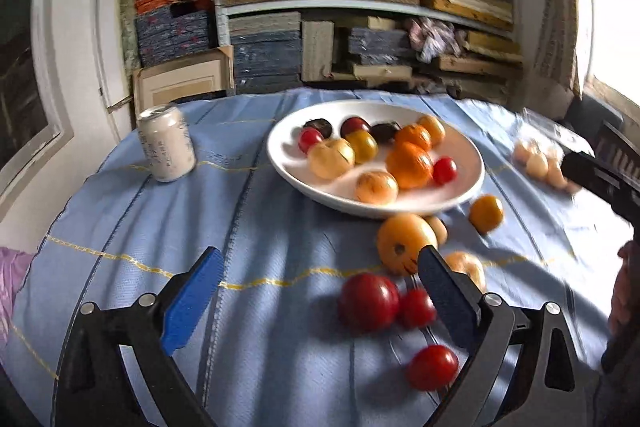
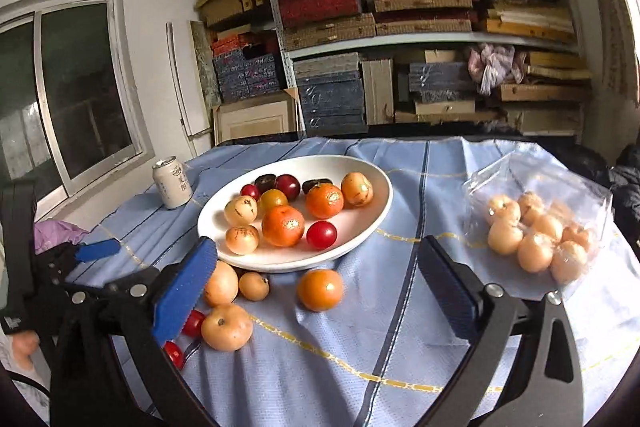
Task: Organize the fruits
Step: 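Withdraw both open tools from the plate, then move the left tool to a large red fruit while the right tool grasps an orange tomato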
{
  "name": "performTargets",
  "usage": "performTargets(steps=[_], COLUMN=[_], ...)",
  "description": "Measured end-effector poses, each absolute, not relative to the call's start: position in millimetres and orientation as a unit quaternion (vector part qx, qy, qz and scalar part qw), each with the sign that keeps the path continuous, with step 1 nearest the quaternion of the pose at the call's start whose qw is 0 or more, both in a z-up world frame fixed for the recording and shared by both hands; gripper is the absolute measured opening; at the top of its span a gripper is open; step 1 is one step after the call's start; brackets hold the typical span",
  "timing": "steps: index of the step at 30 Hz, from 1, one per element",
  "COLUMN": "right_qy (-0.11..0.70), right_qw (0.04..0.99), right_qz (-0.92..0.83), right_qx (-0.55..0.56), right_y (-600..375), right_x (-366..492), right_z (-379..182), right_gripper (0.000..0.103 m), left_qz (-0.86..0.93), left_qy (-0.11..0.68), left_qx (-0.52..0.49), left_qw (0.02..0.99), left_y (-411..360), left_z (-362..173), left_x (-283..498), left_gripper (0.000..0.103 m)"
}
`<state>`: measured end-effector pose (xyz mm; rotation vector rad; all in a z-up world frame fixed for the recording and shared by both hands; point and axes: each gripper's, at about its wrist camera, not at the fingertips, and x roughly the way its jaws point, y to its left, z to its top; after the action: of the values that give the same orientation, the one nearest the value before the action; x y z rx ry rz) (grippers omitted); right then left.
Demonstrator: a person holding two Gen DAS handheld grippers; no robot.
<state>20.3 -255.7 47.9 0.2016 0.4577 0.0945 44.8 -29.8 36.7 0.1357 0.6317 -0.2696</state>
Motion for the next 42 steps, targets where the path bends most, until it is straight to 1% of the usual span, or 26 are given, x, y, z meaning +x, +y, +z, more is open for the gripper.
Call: performTargets(steps=[3,6,14,17,25,35,38,42], right_qy=[0.243,0.258,0.275,0.277,0.308,0.335,0.344,0.349], right_qw=[0.964,0.960,0.956,0.955,0.943,0.934,0.933,0.935], right_qz=[0.047,0.050,0.047,0.046,0.089,0.107,0.087,0.044], right_qx=[0.097,0.098,0.096,0.100,0.094,0.065,0.065,0.055], right_y=[-255,-254,-253,-255,-242,-225,-228,-238], right_x=[26,32,39,40,43,45,48,56], right_z=[41,35,29,28,23,17,15,14], right_gripper=[0.098,0.098,0.098,0.098,0.098,0.098,0.098,0.098], left_qz=[-0.131,-0.130,-0.127,-0.127,-0.133,-0.129,-0.129,-0.137], left_qy=[0.310,0.332,0.372,0.375,0.388,0.391,0.395,0.410], left_qx=[0.084,0.094,0.041,0.034,0.062,0.068,0.059,0.015], left_qw=[0.938,0.930,0.919,0.917,0.910,0.909,0.908,0.901], left_y=[-35,-39,-20,-17,-30,-29,-30,-22], left_z=[29,19,12,11,7,6,6,3], left_x=[44,48,65,65,65,68,68,73], left_gripper=[0.098,0.098,0.098,0.100,0.100,0.100,0.100,0.100])
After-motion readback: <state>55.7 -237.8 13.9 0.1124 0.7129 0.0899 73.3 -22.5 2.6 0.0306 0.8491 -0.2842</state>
